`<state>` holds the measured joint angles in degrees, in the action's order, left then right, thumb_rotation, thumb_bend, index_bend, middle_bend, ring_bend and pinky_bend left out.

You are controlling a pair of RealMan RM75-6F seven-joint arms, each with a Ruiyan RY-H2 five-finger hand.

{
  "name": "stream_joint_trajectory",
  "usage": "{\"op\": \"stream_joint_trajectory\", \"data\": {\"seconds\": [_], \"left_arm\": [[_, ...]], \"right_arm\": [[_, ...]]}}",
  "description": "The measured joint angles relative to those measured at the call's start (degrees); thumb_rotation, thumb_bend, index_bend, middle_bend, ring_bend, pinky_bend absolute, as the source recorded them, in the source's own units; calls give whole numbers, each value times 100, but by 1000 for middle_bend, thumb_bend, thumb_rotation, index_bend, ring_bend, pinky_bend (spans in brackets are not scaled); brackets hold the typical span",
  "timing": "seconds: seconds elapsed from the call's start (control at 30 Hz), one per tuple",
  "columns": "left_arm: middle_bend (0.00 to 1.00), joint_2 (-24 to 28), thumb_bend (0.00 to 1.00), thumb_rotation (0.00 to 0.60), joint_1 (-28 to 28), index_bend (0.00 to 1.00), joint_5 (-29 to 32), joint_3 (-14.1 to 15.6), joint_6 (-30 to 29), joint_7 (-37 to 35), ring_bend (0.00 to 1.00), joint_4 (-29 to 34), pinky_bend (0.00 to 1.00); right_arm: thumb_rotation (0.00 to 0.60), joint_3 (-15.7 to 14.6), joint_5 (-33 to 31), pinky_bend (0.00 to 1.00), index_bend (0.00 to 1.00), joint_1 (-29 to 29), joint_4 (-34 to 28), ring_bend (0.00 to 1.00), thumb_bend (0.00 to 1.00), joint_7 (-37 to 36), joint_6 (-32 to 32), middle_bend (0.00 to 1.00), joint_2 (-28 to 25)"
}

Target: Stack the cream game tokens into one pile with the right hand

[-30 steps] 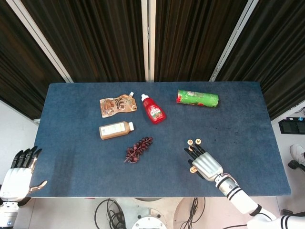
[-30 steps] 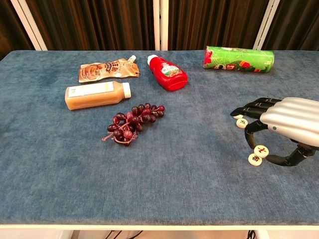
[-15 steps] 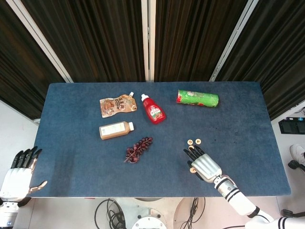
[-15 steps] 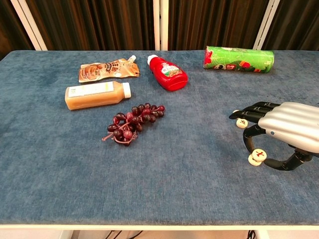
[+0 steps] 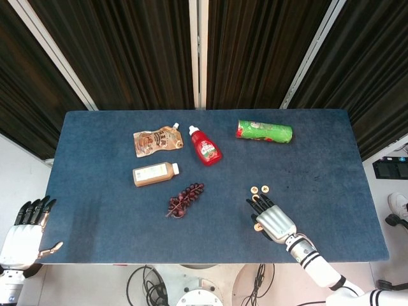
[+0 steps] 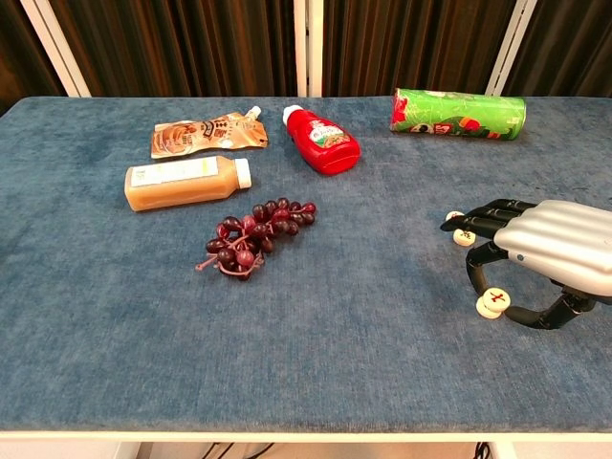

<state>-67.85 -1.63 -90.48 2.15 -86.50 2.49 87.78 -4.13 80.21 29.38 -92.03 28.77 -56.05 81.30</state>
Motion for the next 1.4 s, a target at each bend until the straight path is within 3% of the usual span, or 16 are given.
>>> {"op": "stream_joint_trajectory", "data": {"seconds": [0.7, 1.0, 1.27, 1.4], "left_arm": [[0, 17, 113, 600, 8, 0, 10, 5, 5, -49, 0, -9, 0], [0, 32, 113, 600, 14, 0, 3, 0, -18, -49, 0, 15, 0], [0, 77, 113, 600, 12, 0, -57, 14, -46, -60, 0, 72, 0], [0, 83, 113, 600, -2, 0, -60, 6, -36, -79, 0, 88, 0]], "right_arm": [[600, 29, -60, 0, 423, 22, -84, 0, 292, 105, 78, 29, -17], [600, 43, -74, 0, 305, 47, -181, 0, 275, 130, 104, 20, -66], [600, 89, 55, 0, 265, 49, -551, 0, 254, 23, -45, 8, -478], [600, 262, 72, 0, 261, 39, -727, 0, 254, -181, -240, 10, -761]]}}
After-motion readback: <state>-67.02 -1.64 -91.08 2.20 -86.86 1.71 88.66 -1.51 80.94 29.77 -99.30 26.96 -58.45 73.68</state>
